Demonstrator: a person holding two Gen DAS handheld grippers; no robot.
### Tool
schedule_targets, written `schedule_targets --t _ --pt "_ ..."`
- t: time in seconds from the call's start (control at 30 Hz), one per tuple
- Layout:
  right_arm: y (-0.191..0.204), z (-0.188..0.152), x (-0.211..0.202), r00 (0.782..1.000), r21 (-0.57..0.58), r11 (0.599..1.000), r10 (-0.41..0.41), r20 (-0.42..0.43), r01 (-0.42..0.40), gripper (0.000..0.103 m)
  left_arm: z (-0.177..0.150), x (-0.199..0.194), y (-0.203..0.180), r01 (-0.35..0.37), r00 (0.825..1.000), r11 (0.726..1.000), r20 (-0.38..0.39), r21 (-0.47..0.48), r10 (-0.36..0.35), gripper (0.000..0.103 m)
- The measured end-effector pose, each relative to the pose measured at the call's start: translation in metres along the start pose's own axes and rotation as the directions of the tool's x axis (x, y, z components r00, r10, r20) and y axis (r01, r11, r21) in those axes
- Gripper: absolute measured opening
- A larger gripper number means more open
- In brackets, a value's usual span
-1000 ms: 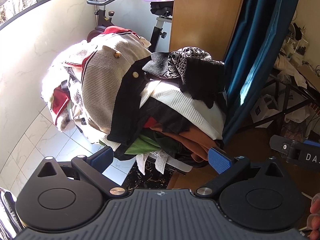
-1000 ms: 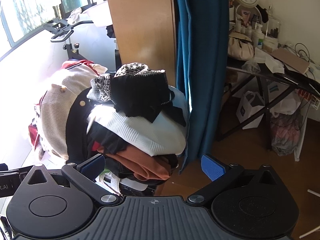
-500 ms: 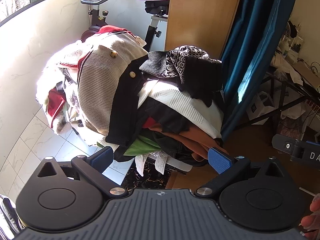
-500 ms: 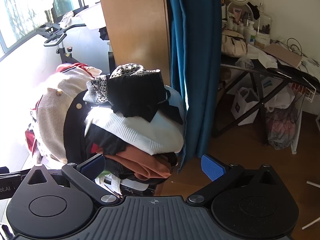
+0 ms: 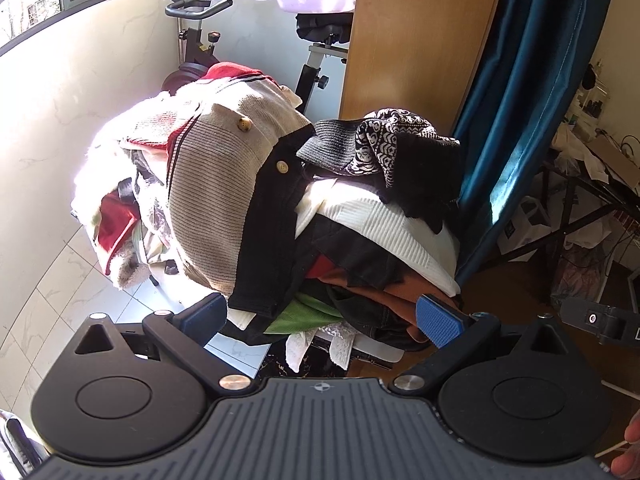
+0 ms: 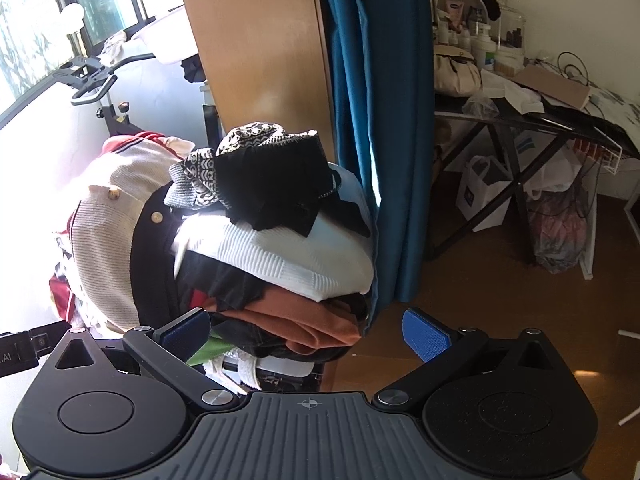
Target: Fold clothes
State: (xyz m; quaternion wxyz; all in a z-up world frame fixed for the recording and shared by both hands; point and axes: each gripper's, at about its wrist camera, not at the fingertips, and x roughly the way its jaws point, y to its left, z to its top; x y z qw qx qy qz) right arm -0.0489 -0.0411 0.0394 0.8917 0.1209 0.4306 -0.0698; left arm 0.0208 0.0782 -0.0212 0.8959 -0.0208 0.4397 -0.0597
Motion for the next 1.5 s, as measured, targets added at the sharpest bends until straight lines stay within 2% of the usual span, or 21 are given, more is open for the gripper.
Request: schedule_targets --t 0.2,0.33,0.47,0.63,0.73,1.0,1.17,1.3,1.5 --pt "0.011 -0.006 0.003 1.000 0.007 1.000 -0.012 0.004 0.012 0.102 -0.006 0.013 0.007 0.039 0.999 0.999 -0.010 0.026 -0.039 0.103" --pt "0.012 -0.003 0.004 1.000 0.012 1.000 -0.004 0.012 0.004 0.102 -0.007 0.018 0.012 0.053 0.999 0.999 -0.010 0.004 -0.053 0.103" --pt "0.015 0.004 0.012 1.000 -0.033 0.999 -0.013 0.016 0.014 0.102 -0.005 0.026 0.016 0.058 0.998 0.998 -0.012 -0.032 -0.058 0.103" --pt "0.011 0.016 0.035 0.999 -0.053 0.997 0.046 -0.019 -0.047 0.102 0.003 0.043 0.017 0.071 0.997 0.995 -0.033 -0.071 -0.073 0.103" --pt "0.006 0.032 0.059 0.995 -0.048 0.995 0.086 -0.050 -0.089 0.102 0.018 0.057 0.017 0.081 0.996 0.990 -0.033 -0.117 -0.085 0.103" --pt "-0.014 0.100 0.123 0.986 -0.096 0.982 0.159 -0.044 -0.163 0.102 0.075 0.099 -0.009 0.038 0.999 0.989 -0.012 -0.146 -0.040 0.103" --pt "-0.025 0.136 0.160 0.989 -0.218 0.965 0.143 -0.034 -0.147 0.102 0.106 0.130 -0.042 -0.018 0.999 0.995 -0.036 -0.094 0.015 0.103" --pt "-0.036 0.154 0.191 0.983 -0.232 0.956 0.169 -0.070 -0.180 0.102 0.122 0.153 -0.058 -0.068 0.996 0.994 -0.070 -0.084 0.062 0.103" --pt "-0.049 0.175 0.234 0.969 -0.246 0.940 0.211 -0.129 -0.237 0.102 0.137 0.180 -0.069 -0.096 0.990 0.985 -0.115 -0.142 0.079 0.103"
